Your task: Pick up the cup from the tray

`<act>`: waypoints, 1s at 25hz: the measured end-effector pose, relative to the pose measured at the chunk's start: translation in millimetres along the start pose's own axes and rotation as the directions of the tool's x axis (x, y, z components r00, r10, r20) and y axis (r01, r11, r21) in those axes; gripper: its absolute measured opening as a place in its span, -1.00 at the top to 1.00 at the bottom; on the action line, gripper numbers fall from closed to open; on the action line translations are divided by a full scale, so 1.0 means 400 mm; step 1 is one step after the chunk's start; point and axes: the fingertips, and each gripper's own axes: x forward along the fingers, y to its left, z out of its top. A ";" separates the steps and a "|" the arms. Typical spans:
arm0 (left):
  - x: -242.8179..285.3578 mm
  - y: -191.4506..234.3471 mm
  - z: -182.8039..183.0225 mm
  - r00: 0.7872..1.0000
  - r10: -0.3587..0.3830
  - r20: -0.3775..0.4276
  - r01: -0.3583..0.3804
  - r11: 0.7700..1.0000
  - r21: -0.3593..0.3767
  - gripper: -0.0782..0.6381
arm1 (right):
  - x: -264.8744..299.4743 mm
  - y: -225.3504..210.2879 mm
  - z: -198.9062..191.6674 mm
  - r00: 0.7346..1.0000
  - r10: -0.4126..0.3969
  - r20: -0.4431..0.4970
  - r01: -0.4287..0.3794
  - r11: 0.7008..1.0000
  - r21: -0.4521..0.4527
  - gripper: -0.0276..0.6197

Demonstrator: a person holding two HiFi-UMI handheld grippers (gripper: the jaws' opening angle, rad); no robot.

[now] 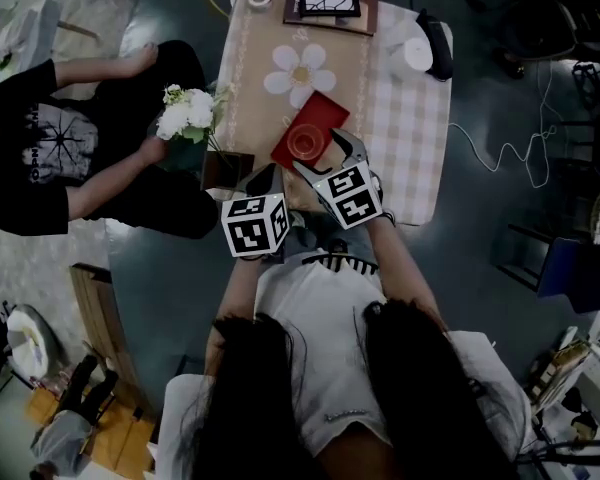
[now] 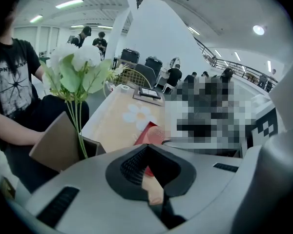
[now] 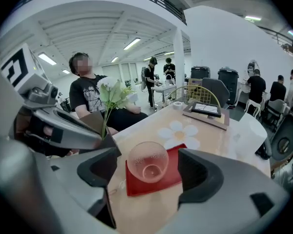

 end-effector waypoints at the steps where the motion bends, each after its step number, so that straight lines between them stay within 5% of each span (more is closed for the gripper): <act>1: 0.004 0.000 0.001 1.000 0.002 -0.004 -0.002 1.000 -0.002 0.78 | 0.011 0.002 0.000 1.000 0.010 -0.012 -0.010 1.000 -0.007 -0.24; 19: 0.048 0.019 -0.006 0.998 0.029 -0.054 -0.032 0.998 -0.049 0.78 | 0.144 0.013 -0.051 0.983 0.051 -0.177 -0.077 0.987 -0.141 -0.27; 25: 0.054 0.036 -0.018 0.997 0.038 -0.068 -0.043 0.997 -0.065 0.78 | 0.152 0.012 -0.052 0.980 0.050 -0.194 -0.074 0.990 -0.122 -0.27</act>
